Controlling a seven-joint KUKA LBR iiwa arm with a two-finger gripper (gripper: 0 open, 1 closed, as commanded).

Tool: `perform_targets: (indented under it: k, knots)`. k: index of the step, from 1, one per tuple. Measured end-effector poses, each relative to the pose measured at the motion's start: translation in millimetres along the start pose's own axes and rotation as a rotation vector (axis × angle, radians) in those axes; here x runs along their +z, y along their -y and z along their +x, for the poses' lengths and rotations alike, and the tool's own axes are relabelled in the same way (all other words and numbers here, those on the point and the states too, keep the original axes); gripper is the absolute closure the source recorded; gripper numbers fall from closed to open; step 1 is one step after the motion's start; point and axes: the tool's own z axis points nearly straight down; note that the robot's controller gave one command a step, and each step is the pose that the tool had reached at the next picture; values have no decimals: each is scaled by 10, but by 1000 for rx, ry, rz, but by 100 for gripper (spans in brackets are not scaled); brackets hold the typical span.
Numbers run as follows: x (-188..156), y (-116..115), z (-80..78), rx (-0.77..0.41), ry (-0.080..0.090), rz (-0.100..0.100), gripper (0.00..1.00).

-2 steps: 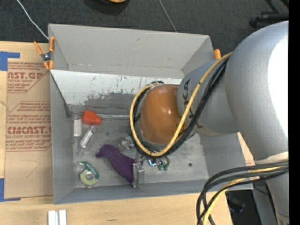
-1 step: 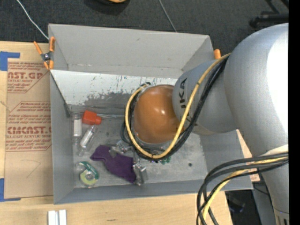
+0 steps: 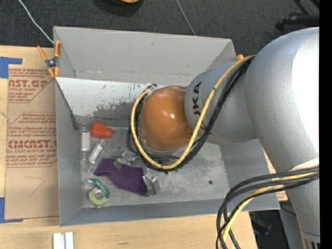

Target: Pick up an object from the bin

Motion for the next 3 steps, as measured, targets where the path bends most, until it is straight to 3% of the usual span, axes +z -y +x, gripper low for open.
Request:
perform_targets:
  k: [1,2,3]
  knots:
    - [1,-604,-229,298,2,-2,0]
    - [1,-187,-47,-202,2,-1,0]
    - [4,-616,-268,-144,1,-2,0]
